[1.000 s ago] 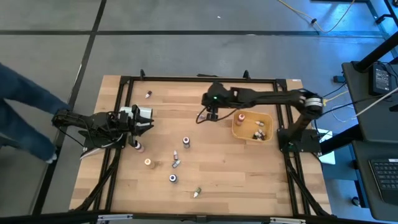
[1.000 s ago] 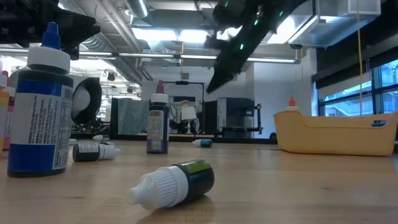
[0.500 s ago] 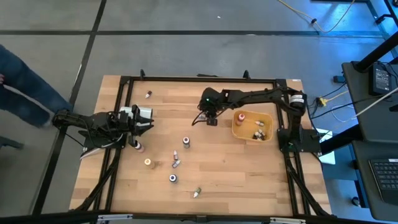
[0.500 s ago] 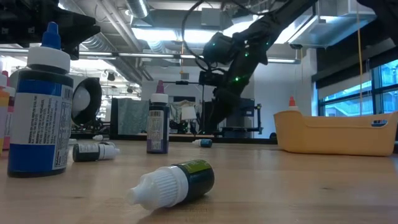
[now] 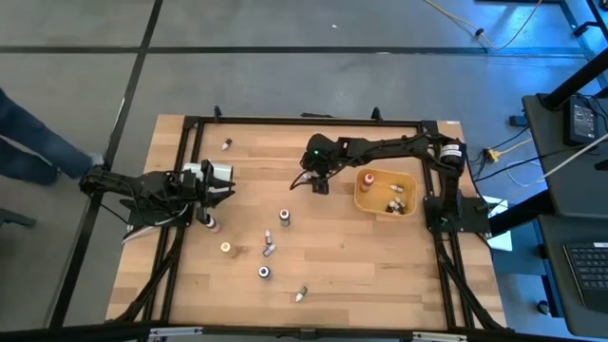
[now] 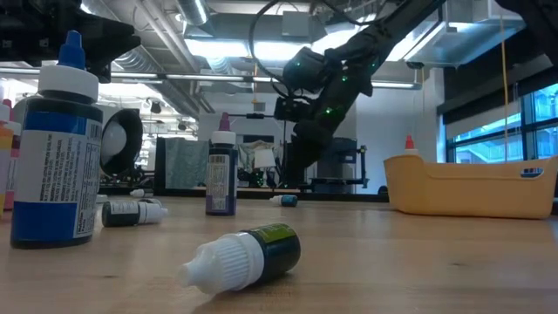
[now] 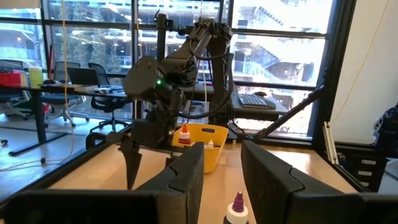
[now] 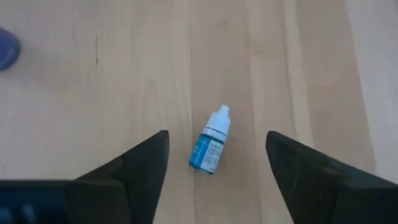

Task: Pick & Place food coloring
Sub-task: Put the blue food coloring bottle into the yellow bin

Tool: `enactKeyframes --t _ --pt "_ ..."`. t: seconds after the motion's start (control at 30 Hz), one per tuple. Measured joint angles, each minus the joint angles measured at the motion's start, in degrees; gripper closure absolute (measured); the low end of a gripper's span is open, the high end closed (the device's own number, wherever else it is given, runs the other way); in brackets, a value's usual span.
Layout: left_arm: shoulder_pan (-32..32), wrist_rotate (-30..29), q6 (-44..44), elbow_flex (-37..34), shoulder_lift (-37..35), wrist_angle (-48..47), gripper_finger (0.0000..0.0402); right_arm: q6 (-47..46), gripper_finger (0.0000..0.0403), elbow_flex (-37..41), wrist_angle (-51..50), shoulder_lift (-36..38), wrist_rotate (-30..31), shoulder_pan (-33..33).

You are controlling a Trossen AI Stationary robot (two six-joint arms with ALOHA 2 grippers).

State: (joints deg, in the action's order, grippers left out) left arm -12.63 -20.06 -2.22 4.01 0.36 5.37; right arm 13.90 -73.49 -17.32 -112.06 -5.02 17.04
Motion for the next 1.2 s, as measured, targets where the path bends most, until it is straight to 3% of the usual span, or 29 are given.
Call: enactKeyframes --t 0.17,0.4,0.9,1.03,1.2 --pt "0.01 0.01 0.02 0.0 0.0 0.0 0.0299 -1.69 0.0127 0.0 0.46 -2.15 2.33 0.0" --pt "0.0 0.01 0.02 0.0 0.0 -0.01 0.0295 -1.59 0.0155 0.02 0.76 -4.65 2.37 0.0" --pt "0.01 0.01 0.02 -0.01 0.0 0.0 0.0296 1.39 0.0315 0.02 -0.48 -4.64 0.4 0.0" --pt "0.0 0.0 0.02 -0.01 0.0 0.0 0.0295 1.48 0.0316 -0.07 0.04 -5.02 -0.04 -0.1" --pt "0.01 0.01 0.03 -0.02 0.0 0.0 0.0298 1.6 0.0284 -0.3 2.02 -7.11 -0.39 -0.06"
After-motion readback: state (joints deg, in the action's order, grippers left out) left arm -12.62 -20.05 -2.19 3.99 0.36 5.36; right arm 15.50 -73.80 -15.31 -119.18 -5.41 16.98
